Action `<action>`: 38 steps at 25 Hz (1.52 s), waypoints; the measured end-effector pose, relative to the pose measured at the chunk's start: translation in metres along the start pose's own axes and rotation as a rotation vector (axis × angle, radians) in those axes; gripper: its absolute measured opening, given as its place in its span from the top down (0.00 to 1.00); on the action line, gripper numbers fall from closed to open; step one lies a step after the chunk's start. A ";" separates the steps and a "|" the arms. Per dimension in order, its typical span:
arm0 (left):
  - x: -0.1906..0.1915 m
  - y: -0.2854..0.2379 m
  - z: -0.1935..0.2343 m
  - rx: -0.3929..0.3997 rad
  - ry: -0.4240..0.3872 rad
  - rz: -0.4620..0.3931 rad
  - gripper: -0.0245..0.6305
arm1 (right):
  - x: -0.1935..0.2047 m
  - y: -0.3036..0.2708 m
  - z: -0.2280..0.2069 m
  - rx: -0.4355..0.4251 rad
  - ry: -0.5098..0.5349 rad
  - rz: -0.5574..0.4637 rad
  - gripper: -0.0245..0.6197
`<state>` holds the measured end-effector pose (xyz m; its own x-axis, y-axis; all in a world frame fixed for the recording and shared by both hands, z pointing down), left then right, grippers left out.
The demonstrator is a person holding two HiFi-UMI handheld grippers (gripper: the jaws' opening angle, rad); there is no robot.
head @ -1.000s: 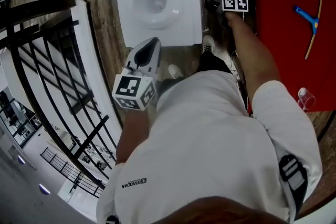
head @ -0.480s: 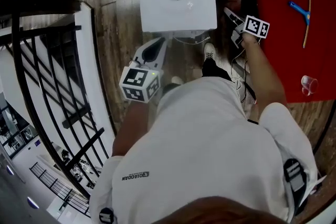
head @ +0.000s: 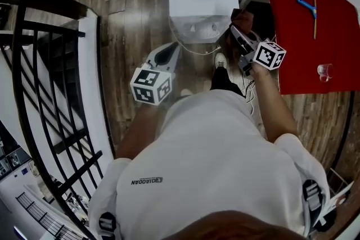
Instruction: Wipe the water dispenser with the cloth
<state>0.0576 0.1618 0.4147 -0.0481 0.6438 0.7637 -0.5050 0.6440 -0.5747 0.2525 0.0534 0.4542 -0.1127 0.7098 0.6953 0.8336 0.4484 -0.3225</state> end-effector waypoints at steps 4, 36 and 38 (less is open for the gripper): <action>0.042 0.015 -0.004 0.032 0.000 0.058 0.96 | 0.044 0.012 0.076 0.039 0.132 0.073 0.85; 0.023 0.006 -0.086 0.012 -0.014 -0.032 0.96 | 0.101 0.091 0.100 0.077 0.425 0.317 0.85; 0.024 0.006 -0.087 0.008 -0.010 -0.033 0.96 | 0.098 0.091 0.099 0.076 0.421 0.313 0.85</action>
<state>0.1282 0.2170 0.4038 -0.0401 0.6181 0.7850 -0.5133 0.6614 -0.5470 0.2637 0.2179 0.4293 0.3756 0.5431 0.7509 0.7495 0.2986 -0.5909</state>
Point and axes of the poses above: the fingertips, and each gripper's own axes: y backward along the fingers, z to its left, x out of its underside, the point moved 1 cm from there along y, backward along the fingers, and after that the axes turned 11 degrees about z, right-handed, at the moved point
